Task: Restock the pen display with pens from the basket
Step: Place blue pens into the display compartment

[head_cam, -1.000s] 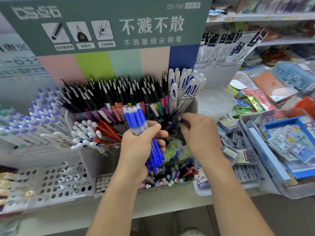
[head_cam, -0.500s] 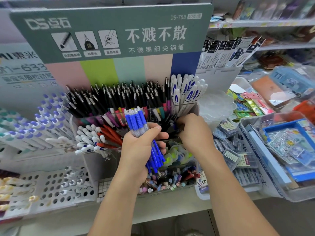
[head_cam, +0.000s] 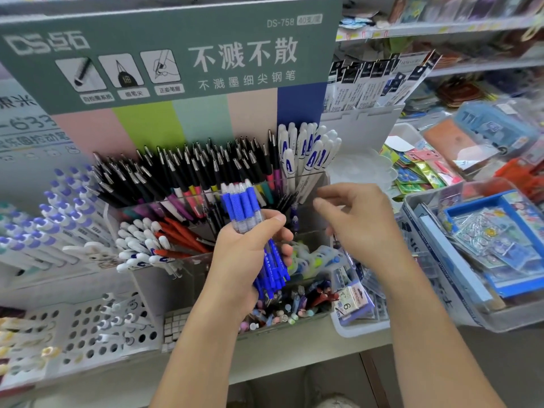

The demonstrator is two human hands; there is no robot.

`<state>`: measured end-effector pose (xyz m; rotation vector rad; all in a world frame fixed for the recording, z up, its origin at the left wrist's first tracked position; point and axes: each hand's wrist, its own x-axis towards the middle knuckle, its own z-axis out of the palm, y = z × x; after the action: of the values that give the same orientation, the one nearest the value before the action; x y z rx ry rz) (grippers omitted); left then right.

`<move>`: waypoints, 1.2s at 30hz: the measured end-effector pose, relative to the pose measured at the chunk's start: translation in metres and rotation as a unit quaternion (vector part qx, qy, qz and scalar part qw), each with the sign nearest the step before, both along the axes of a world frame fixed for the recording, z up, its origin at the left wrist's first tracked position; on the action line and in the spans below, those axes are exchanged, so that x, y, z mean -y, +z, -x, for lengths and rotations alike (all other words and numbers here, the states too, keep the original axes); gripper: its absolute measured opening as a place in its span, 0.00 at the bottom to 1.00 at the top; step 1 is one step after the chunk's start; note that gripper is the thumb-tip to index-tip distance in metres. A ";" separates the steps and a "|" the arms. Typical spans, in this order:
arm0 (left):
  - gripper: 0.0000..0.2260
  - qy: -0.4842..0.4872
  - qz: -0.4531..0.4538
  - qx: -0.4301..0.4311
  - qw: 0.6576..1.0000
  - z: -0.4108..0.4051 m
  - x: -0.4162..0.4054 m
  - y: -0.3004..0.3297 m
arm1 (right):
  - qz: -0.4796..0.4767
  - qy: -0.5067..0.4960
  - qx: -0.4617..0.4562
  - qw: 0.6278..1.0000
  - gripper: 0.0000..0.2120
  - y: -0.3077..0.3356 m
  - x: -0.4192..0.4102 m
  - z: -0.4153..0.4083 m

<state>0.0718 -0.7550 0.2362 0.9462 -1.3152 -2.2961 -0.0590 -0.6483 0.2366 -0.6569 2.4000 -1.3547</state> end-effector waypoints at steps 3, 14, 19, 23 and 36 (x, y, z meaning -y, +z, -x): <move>0.03 -0.065 -0.007 -0.012 0.998 0.007 -0.009 0.005 | 0.057 0.040 0.142 0.987 0.10 0.018 -0.004 -0.005; 0.04 -0.055 -0.068 -0.035 0.996 0.020 -0.024 0.010 | 0.253 -0.031 0.357 0.899 0.05 0.017 0.008 -0.022; 0.04 0.065 -0.121 -0.047 0.989 0.029 -0.022 0.005 | 0.326 -0.084 0.268 0.902 0.07 0.018 0.015 -0.020; 0.02 0.126 -0.102 -0.041 0.986 0.024 -0.010 0.001 | 0.443 -0.098 0.131 0.881 0.05 0.022 0.008 -0.012; 0.09 0.092 -0.126 -0.050 0.987 0.006 0.010 -0.003 | 0.017 -0.010 -0.144 0.989 0.06 -0.037 0.012 -0.005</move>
<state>0.0654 -0.7649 0.2330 0.9699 -0.8732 -2.3657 -0.0539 -0.6604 0.1991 -0.8943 2.6152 -1.3935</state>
